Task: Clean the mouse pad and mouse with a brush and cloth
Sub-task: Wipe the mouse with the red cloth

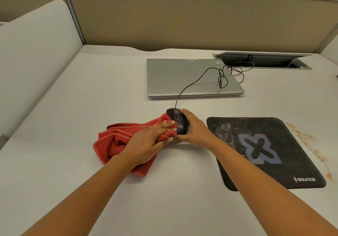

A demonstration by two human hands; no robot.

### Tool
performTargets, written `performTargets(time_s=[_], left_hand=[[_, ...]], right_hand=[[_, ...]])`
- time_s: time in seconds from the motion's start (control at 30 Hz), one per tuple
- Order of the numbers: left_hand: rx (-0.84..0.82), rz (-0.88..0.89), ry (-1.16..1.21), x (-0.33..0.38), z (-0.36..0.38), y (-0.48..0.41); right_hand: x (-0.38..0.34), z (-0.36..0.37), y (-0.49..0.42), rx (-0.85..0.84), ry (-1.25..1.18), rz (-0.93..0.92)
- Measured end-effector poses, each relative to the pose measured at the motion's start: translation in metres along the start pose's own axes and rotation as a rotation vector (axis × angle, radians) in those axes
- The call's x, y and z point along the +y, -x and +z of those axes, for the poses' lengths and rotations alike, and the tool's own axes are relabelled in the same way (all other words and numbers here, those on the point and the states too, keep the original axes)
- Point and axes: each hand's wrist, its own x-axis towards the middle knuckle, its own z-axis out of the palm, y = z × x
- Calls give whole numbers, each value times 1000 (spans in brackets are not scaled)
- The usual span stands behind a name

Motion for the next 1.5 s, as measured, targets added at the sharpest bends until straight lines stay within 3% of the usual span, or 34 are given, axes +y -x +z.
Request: performTargets(time_s=[0.27,0.47,0.63,0.73,0.83,0.97,1.1,1.2,1.5], left_hand=[[-1,-69,-25,0,0,17],[-111,-42,-184,2,4,22],[-85,-80,-180,4,5,22],[18,-82,-12,8,0,25],[157,-72,340,10,-6,26],[578,-378,613,4,-20,10],[707,-548,637,-5,-34,-13],[655,-524,524,-4,-33,-28],[207,-400,231,1,-14,-62]], right_hand=[[-2,3,0,-24,86,-29],[-4,-16,-6,-251,194,40],[-6,-22,-11,-297,161,28],[-5,-23,-13,-284,147,19],[-4,-28,-17,-321,125,46],[-2,-35,-25,-369,142,79],[-3,-35,-31,-378,194,64],[-2,-32,-31,-345,189,35],[-1,-20,-22,-223,199,-35]])
